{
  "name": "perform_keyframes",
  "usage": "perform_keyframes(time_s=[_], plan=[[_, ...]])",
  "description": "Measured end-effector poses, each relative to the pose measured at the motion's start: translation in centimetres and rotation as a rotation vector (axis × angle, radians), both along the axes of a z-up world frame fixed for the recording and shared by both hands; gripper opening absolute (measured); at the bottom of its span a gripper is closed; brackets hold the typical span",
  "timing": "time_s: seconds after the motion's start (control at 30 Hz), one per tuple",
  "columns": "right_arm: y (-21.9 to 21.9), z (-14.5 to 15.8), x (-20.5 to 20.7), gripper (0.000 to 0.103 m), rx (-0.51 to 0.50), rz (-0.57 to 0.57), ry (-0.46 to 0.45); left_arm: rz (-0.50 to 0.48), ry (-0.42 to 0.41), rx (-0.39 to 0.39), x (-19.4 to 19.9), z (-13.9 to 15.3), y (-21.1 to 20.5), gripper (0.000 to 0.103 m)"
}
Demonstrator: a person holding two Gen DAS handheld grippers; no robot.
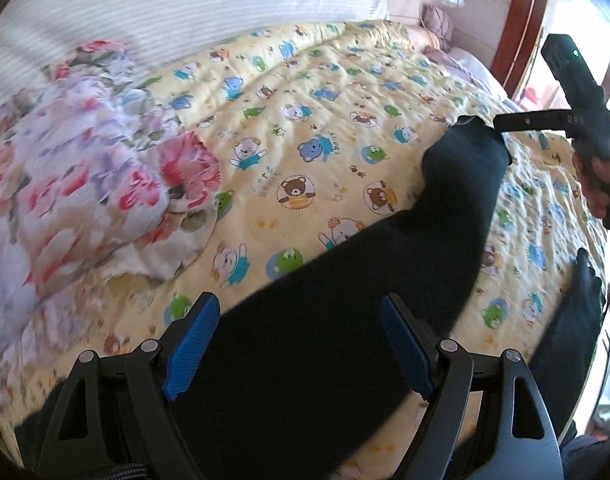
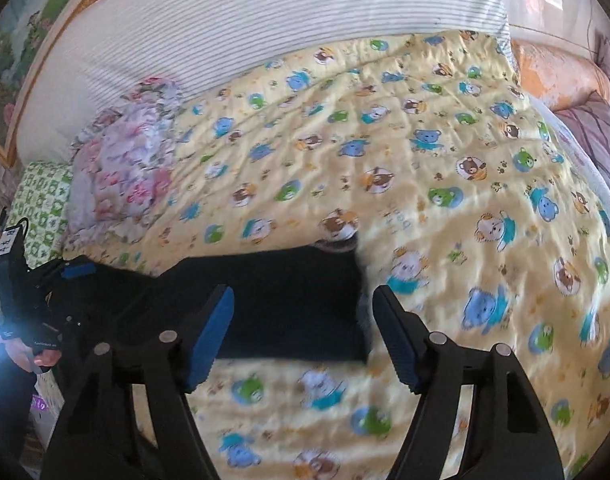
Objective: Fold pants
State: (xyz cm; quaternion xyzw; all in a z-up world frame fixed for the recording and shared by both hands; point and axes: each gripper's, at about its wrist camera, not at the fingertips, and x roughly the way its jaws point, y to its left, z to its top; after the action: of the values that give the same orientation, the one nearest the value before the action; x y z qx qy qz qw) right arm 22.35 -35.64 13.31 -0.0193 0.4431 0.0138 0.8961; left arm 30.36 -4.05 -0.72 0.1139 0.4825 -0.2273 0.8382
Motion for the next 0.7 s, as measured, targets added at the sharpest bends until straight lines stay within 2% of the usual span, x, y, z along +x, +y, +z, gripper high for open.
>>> perform_keyframes(time_s=[0.17, 0.2, 0.23, 0.3, 0.33, 0.37, 0.43, 0.47, 0.53, 0.7], plan=[[-1.5, -0.7, 2.2, 0.067, 0.035, -0.018, 0.032, -0.057, 0.074, 0.030, 2.6, -2.2, -0.4, 0.073], [-1.7, -0.9, 2.6, 0.065, 0.045, -0.018, 0.042, -0.068, 0.098, 0.033, 2.9, -2.7, -0.5, 0.066], [-1.9, -1.3, 3.0, 0.062, 0.058, -0.018, 0.055, -0.087, 0.135, 0.028, 3.2, -3.4, -0.6, 0.065], [-2.4, -1.9, 3.6, 0.051, 0.105, -0.014, 0.084, -0.101, 0.147, 0.012, 3.5, -3.8, -0.6, 0.064], [-2.6, -2.3, 4.0, 0.050, 0.138, -0.009, 0.100, -0.103, 0.158, -0.004, 3.7, -3.9, -0.4, 0.060], [-2.9, -2.7, 4.3, 0.049, 0.169, -0.004, 0.117, -0.100, 0.168, -0.023, 3.8, -3.8, -0.1, 0.055], [-3.3, -3.2, 4.6, 0.025, 0.186, -0.011, 0.132, -0.103, 0.164, -0.034, 3.6, -3.6, 0.2, 0.026], [-3.4, -3.3, 4.6, 0.018, 0.194, -0.012, 0.130, -0.112, 0.154, -0.027, 3.2, -3.3, 0.2, 0.020], [-3.7, -3.1, 4.3, 0.015, 0.220, -0.008, 0.109, -0.125, 0.129, -0.008, 2.3, -2.8, 0.3, 0.009], [-2.4, -0.9, 2.2, 0.013, 0.186, 0.029, 0.022, -0.126, 0.090, -0.033, -0.5, -0.7, 0.8, 0.007]])
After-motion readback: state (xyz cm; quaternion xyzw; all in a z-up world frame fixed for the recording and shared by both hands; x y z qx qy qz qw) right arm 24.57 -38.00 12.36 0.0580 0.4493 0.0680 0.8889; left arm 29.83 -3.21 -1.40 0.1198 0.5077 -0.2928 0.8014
